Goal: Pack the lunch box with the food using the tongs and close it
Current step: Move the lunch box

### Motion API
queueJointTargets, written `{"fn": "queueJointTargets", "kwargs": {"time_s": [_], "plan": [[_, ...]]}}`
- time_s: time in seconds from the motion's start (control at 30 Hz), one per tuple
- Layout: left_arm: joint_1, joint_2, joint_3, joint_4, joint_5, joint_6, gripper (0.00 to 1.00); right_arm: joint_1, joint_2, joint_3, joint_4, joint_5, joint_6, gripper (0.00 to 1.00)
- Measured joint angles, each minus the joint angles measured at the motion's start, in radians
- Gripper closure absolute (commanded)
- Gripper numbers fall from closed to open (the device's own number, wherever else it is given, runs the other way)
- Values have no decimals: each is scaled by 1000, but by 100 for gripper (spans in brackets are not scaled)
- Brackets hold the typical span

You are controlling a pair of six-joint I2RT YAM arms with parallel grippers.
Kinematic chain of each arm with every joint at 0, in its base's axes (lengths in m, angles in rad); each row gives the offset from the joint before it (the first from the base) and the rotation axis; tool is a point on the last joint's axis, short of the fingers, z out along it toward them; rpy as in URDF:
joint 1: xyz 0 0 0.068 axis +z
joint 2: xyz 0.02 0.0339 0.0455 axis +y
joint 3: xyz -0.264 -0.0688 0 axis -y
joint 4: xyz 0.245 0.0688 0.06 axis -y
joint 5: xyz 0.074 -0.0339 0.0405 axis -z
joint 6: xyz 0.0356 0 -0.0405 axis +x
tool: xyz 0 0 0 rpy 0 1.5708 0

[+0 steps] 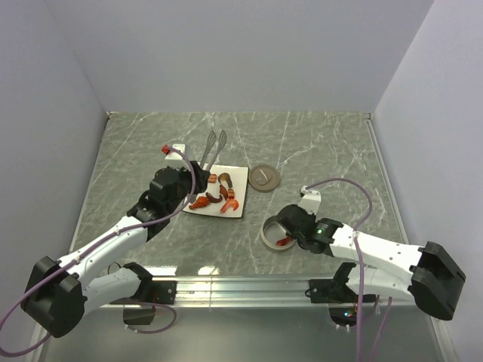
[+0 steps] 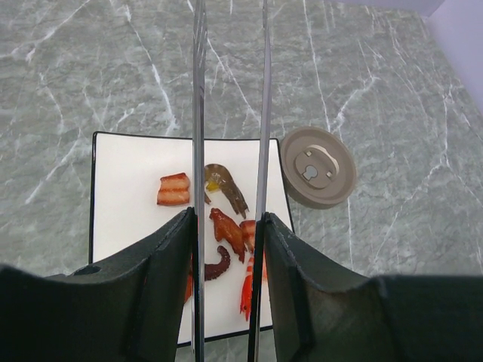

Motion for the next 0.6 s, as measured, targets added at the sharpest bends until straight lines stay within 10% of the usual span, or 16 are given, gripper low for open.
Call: {"fn": "queueJointTargets", "kwargs": {"time_s": [0.6], "plan": [[62, -35, -23, 0, 40, 2, 54, 3, 395, 269, -35, 101, -37, 79]]}}
